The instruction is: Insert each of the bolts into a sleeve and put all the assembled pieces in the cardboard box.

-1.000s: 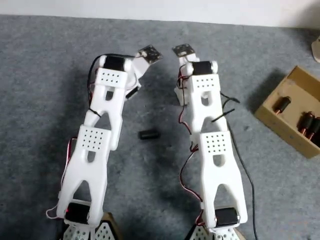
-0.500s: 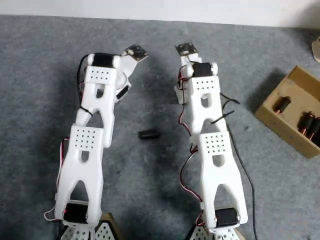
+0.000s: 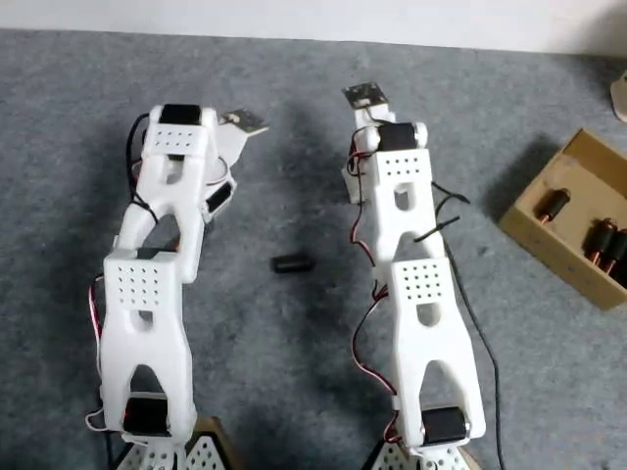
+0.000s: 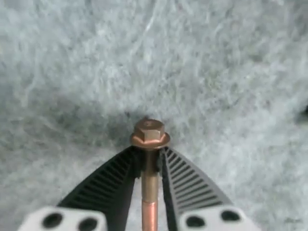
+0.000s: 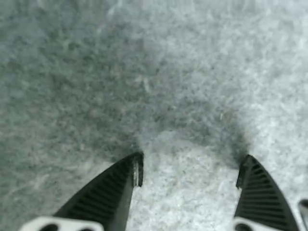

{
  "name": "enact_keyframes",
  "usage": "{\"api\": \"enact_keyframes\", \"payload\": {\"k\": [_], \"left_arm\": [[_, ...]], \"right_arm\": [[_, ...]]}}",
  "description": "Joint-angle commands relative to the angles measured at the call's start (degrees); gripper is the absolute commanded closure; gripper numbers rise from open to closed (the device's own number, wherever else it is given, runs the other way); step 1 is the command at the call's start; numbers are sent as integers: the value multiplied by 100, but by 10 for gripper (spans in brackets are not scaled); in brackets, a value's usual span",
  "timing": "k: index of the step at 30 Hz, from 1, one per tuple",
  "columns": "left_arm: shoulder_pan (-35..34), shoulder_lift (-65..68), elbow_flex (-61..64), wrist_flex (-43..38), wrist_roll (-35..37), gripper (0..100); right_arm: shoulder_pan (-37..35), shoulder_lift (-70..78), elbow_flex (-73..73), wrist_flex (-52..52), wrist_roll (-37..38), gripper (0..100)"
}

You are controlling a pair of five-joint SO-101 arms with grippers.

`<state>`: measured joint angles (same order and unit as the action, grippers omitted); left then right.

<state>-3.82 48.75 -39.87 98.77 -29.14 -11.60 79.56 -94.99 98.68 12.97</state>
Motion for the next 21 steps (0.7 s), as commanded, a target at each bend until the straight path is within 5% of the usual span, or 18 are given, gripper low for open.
{"api": "enact_keyframes", "payload": {"k": [1, 9, 21], "left_arm": [[75, -470, 233, -422, 105, 994], [110, -479, 1059, -1415, 281, 994], [101, -488, 1596, -2277, 352, 994]], "right_arm": [[110, -637, -725, 84, 105, 698], [48, -1402, -198, 242, 79, 699], [-426, -4743, 4084, 224, 193, 699]]}}
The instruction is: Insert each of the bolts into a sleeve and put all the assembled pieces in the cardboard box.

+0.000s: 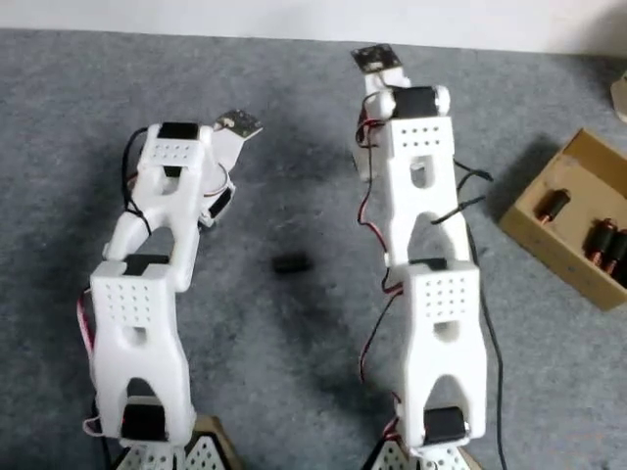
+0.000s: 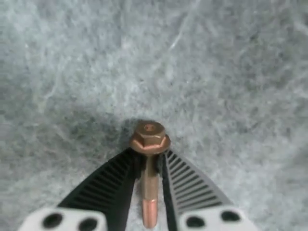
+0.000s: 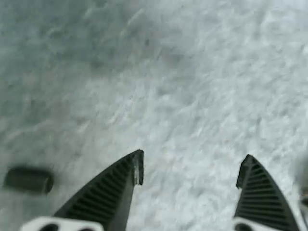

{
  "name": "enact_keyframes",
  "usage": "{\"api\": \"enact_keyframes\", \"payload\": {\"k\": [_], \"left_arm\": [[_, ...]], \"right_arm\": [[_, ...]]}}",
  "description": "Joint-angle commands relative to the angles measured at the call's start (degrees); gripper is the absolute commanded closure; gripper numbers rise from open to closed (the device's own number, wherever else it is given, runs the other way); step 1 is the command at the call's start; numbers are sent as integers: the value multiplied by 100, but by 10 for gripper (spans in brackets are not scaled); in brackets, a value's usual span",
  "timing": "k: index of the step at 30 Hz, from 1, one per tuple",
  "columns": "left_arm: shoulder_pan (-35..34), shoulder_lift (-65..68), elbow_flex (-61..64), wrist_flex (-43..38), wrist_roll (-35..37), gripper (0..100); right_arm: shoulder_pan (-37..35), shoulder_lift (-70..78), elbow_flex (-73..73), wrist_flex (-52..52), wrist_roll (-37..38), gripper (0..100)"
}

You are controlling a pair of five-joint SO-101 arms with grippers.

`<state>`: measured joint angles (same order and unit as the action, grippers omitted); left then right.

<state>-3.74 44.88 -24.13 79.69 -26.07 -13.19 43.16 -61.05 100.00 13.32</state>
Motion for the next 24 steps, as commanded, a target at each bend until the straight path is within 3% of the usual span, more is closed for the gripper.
{"api": "enact_keyframes", "payload": {"k": [1, 8, 24], "left_arm": [[92, -101, 31, -378, 44, 994], [48, -101, 40, -448, 35, 994], [31, -92, 40, -457, 35, 994]], "right_arm": [[-338, -1305, 971, 92, 220, 699], [-602, -1710, 2237, 84, 976, 699], [-1367, -1807, 3204, 92, 2866, 699]]}}
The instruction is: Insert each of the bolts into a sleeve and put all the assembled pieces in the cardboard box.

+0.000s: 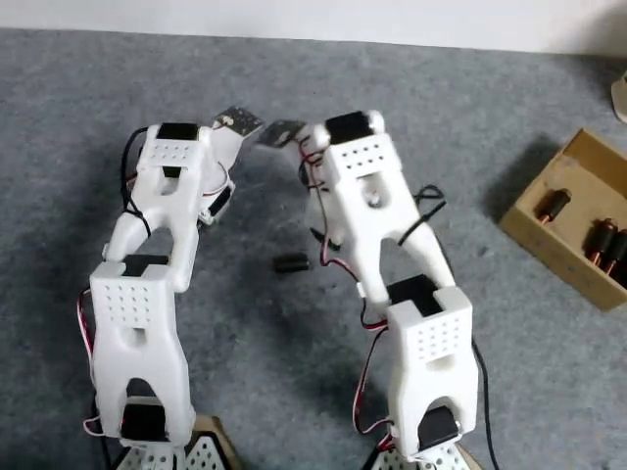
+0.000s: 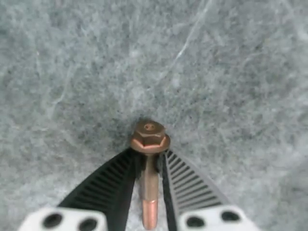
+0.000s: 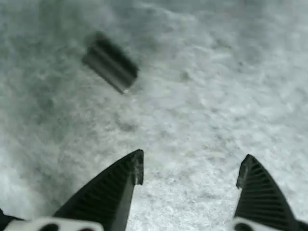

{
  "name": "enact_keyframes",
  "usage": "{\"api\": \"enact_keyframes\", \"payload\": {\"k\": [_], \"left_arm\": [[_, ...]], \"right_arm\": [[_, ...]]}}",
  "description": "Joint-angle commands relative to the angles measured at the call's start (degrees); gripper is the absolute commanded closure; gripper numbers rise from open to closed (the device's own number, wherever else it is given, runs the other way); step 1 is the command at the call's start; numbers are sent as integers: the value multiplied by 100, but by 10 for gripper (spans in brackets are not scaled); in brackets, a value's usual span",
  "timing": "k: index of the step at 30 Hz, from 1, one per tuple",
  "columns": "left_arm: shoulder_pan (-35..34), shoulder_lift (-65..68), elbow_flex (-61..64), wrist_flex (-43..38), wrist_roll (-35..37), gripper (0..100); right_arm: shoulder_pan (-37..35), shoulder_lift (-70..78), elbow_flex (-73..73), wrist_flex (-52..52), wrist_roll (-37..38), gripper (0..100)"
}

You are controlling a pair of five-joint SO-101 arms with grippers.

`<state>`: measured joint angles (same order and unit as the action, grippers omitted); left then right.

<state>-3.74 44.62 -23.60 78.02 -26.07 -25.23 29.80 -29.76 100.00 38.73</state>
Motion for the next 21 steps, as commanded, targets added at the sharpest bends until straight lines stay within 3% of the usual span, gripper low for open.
{"api": "enact_keyframes", "payload": {"k": [1, 10, 13, 21], "left_arm": [[31, -66, -13, -290, 35, 994], [-75, -75, -13, -264, -88, 994], [-330, -198, -13, -343, 369, 994], [-936, -1165, 1253, -1741, 1187, 994]], "right_arm": [[-180, -585, 242, 92, 484, 699], [-1086, -2993, 2747, -92, 1582, 699], [-1138, -3582, 3486, -629, 1574, 699], [-1121, -3969, 4576, -1437, 1600, 699]]}}
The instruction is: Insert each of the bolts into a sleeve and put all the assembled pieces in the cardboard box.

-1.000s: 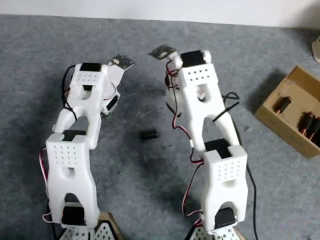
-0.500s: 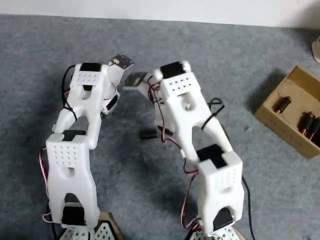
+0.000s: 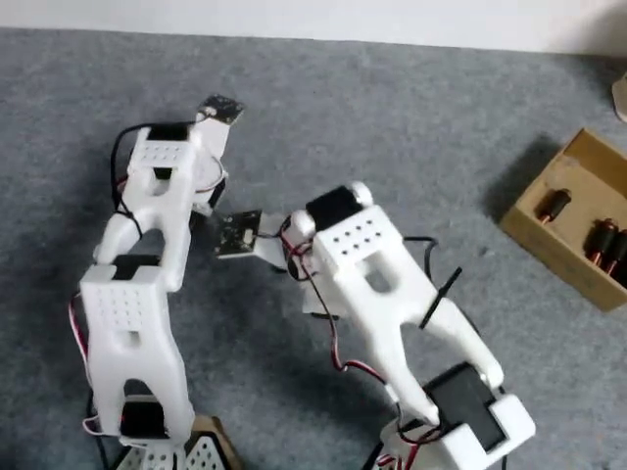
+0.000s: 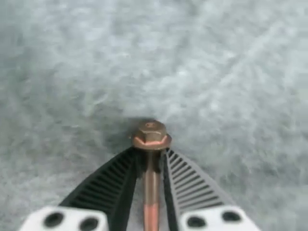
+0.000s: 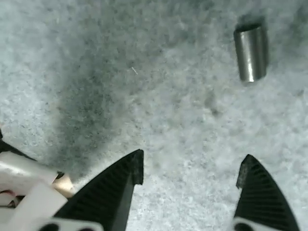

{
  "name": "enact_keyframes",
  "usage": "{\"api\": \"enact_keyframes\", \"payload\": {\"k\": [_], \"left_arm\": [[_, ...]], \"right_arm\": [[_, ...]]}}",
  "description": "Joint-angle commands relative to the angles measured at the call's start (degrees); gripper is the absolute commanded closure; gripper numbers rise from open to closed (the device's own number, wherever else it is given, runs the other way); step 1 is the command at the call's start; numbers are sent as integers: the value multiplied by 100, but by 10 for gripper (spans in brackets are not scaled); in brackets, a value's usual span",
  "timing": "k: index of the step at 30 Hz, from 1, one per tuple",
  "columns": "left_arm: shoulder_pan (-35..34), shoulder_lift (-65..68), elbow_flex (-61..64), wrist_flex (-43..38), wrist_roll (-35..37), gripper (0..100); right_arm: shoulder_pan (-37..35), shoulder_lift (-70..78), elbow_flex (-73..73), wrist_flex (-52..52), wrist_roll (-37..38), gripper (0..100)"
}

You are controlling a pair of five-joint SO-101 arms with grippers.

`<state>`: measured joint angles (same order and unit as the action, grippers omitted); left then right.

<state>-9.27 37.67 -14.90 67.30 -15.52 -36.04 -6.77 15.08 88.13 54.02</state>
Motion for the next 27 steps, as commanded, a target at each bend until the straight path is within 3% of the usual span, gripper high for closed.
{"api": "enact_keyframes", "payload": {"k": [1, 4, 7, 17, 21, 27], "left_arm": [[-444, -620, 576, -879, 141, 995], [-479, -998, 998, -1090, 105, 995], [-549, -1226, 1138, -1090, -475, 995], [-1385, -1288, 1473, -1020, -1301, 995], [-1736, -1288, 1525, -914, -1591, 995], [-2185, -1297, 1525, -914, -1820, 995]], "right_arm": [[-48, -312, 145, -321, 70, 699], [-84, -268, 171, -505, 70, 699], [-268, -198, 171, -558, 79, 699], [-760, -154, 163, -505, 88, 699], [-769, -145, 163, -189, 545, 699], [-655, 224, 127, -198, 607, 699]]}}
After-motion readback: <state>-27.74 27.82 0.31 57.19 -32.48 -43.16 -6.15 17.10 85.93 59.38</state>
